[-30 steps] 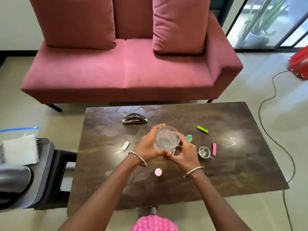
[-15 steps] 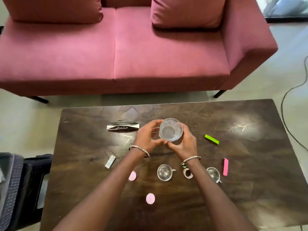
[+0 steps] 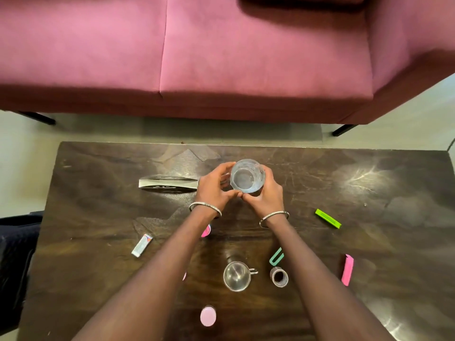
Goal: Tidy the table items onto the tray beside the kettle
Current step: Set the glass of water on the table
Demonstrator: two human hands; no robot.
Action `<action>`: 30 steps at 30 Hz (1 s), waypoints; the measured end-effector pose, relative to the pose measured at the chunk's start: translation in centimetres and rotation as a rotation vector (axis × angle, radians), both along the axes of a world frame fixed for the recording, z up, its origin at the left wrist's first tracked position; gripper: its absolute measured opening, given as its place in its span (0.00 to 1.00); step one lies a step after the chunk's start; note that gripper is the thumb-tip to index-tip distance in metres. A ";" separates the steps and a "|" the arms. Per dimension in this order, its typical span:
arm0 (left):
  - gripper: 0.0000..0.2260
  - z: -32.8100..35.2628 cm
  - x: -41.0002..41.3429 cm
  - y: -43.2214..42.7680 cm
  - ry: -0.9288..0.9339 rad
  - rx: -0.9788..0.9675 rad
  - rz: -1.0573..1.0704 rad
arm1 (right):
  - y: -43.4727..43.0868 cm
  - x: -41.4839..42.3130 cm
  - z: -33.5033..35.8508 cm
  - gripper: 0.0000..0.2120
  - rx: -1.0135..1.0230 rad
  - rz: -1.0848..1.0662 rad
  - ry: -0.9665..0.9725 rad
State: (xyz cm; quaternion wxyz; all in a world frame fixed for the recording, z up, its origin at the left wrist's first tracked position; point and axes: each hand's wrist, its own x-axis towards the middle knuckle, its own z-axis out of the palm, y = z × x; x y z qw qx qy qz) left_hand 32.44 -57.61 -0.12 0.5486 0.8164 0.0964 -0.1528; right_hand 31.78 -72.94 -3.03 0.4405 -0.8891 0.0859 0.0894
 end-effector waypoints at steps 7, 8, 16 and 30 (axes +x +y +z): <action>0.32 -1.0 -0.1 -0.7 0.032 -0.027 0.047 | -0.4 0.3 -0.7 0.36 0.002 0.009 0.018; 0.32 -1.0 -0.1 -0.7 0.038 -0.031 0.053 | -0.4 0.3 -0.8 0.36 0.003 0.011 0.022; 0.33 -1.5 -0.4 -0.8 0.047 -0.033 0.064 | -0.5 0.1 -1.3 0.37 0.011 0.022 0.032; 0.15 4.4 -7.8 3.7 0.040 0.146 0.244 | 0.5 -4.6 6.2 0.32 -0.119 -0.157 0.143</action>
